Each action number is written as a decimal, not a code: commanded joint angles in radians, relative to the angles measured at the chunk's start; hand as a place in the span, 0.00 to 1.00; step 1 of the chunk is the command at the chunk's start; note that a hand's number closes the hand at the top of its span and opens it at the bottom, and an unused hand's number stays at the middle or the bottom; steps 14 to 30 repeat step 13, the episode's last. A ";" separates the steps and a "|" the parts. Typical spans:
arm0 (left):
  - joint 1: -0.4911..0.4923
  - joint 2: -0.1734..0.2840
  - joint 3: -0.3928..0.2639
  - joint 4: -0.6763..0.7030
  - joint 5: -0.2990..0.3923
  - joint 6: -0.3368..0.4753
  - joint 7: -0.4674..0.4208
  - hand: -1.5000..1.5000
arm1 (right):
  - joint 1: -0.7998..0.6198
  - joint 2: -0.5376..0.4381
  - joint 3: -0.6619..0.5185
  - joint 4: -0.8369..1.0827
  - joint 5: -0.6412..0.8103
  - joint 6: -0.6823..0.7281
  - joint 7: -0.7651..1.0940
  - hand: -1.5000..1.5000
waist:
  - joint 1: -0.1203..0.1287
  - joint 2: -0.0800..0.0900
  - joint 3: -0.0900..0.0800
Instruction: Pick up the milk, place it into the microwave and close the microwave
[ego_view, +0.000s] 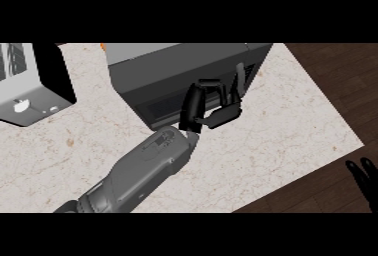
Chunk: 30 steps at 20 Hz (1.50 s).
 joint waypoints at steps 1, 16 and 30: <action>-0.077 -0.002 0.027 0.087 0.021 -0.029 0.013 1.00 | 0.019 -0.010 0.004 -0.012 -0.035 0.035 -0.003 0.00 | -0.016 0.014 0.001; -0.094 -0.002 0.018 0.097 0.060 -0.016 -0.022 1.00 | 0.041 -0.063 -0.028 -0.042 -0.091 0.064 0.031 0.00 | -0.026 0.015 0.001; -0.094 -0.002 0.018 0.097 0.060 -0.016 -0.022 1.00 | 0.041 -0.063 -0.028 -0.042 -0.091 0.064 0.031 0.00 | -0.026 0.015 0.001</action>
